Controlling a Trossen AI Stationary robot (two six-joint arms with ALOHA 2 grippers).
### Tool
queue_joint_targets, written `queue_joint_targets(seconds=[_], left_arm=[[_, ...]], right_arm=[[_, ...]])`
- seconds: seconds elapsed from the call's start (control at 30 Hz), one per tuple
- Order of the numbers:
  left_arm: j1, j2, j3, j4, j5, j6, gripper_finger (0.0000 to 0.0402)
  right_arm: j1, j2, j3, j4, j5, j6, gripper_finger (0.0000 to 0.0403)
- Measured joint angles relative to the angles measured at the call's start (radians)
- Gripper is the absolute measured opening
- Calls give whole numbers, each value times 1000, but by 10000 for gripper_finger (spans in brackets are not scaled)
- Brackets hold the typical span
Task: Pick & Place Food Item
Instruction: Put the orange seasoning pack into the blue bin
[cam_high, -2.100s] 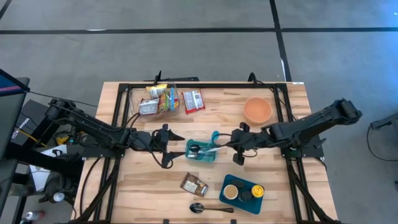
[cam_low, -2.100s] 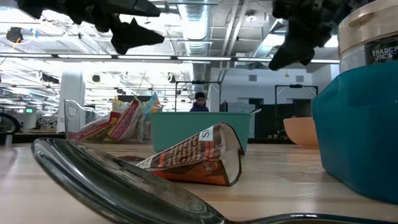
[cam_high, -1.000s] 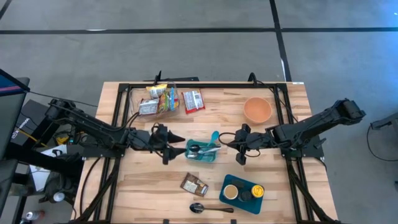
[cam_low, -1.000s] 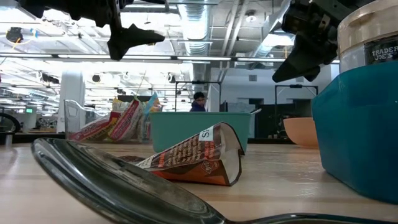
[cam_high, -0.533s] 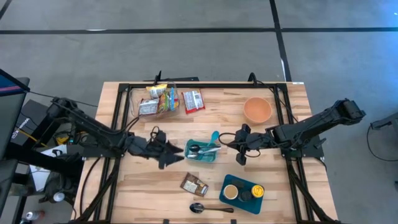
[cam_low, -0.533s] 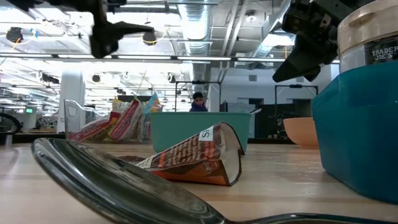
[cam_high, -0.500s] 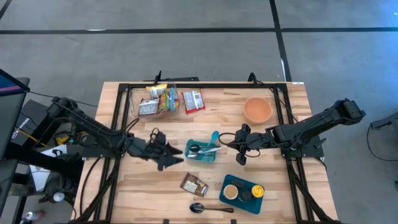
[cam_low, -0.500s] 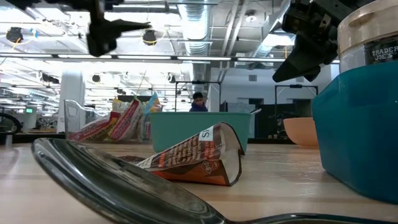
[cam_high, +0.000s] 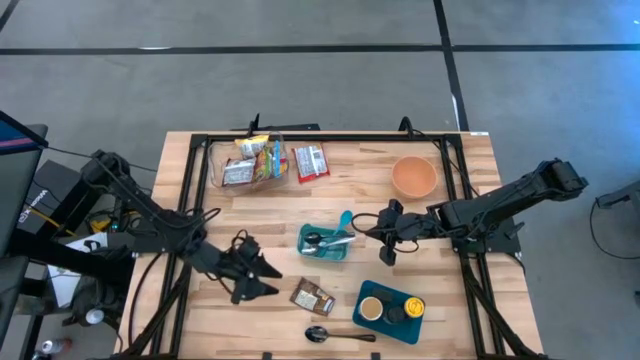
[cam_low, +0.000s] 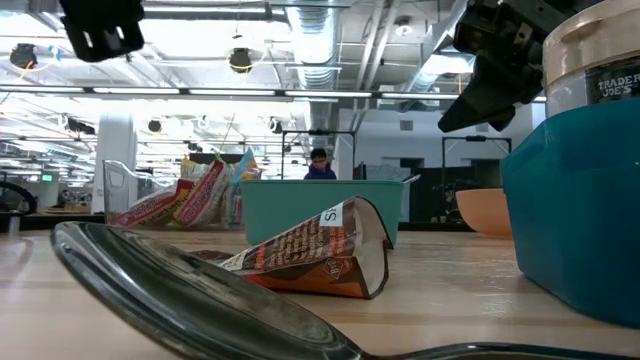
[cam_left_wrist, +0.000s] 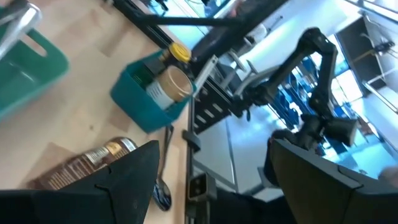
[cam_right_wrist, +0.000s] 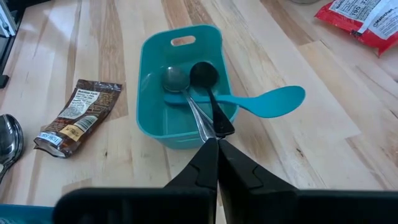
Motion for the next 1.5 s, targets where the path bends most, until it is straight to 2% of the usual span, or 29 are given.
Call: queue_joint_targets(seconds=[0.3, 0.53, 0.63, 0.77, 1.03, 1.23, 1.5], left_arm=[[-38, 0, 0, 0, -16, -2, 301], [-36, 0, 0, 0, -207, -4, 301], [-20, 0, 0, 0, -255, 19, 301], [14, 4, 0, 1, -269, 33, 301], [42, 5, 44, -11, -270, 171, 301], [42, 21, 168, -235, -291, 176, 301], [42, 110, 324, -489, -282, 60, 301]], right_arm=[[0, 0, 0, 0, -1, 0, 1], [0, 0, 0, 0, 0, 0, 1], [0, 0, 0, 0, 0, 0, 1], [0, 0, 0, 0, 0, 0, 1], [0, 0, 0, 0, 0, 0, 1], [-1, 0, 0, 0, 1, -1, 1], [-1, 0, 0, 0, 1, -1, 1]])
